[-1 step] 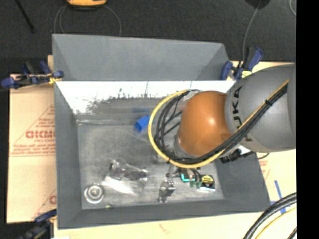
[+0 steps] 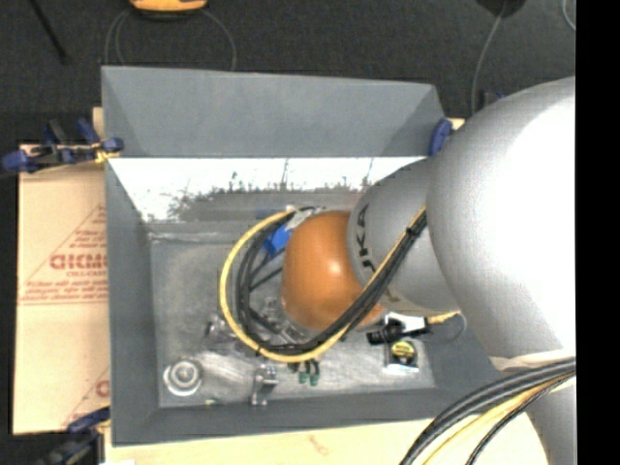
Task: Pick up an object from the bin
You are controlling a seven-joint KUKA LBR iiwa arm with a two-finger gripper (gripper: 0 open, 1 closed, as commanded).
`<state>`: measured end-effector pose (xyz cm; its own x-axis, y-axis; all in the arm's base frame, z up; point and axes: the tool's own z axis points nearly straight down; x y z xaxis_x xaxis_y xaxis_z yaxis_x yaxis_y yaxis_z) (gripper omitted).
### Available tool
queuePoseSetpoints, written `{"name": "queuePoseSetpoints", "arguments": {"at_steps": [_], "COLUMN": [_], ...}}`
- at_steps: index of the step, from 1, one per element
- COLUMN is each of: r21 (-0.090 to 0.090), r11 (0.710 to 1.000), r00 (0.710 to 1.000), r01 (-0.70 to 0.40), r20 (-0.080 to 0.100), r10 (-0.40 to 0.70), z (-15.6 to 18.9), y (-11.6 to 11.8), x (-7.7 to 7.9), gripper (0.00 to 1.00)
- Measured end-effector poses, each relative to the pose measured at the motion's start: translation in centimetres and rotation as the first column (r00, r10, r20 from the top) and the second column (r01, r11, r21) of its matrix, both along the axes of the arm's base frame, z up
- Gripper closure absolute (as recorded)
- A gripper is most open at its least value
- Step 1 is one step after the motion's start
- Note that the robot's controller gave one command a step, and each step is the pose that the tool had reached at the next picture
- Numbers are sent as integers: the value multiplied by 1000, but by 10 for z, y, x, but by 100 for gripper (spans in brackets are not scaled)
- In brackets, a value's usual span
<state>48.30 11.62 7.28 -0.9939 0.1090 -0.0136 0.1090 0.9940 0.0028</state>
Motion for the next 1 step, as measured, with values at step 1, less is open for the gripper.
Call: {"name": "queuePoseSetpoints", "arguments": {"at_steps": [1], "r21": [1], "r11": [1000], "r00": [1000], "r01": [-13], "r20": [-10], "r10": [13], "z": [29], "y": [30], "x": [-1], "gripper": [0]}}
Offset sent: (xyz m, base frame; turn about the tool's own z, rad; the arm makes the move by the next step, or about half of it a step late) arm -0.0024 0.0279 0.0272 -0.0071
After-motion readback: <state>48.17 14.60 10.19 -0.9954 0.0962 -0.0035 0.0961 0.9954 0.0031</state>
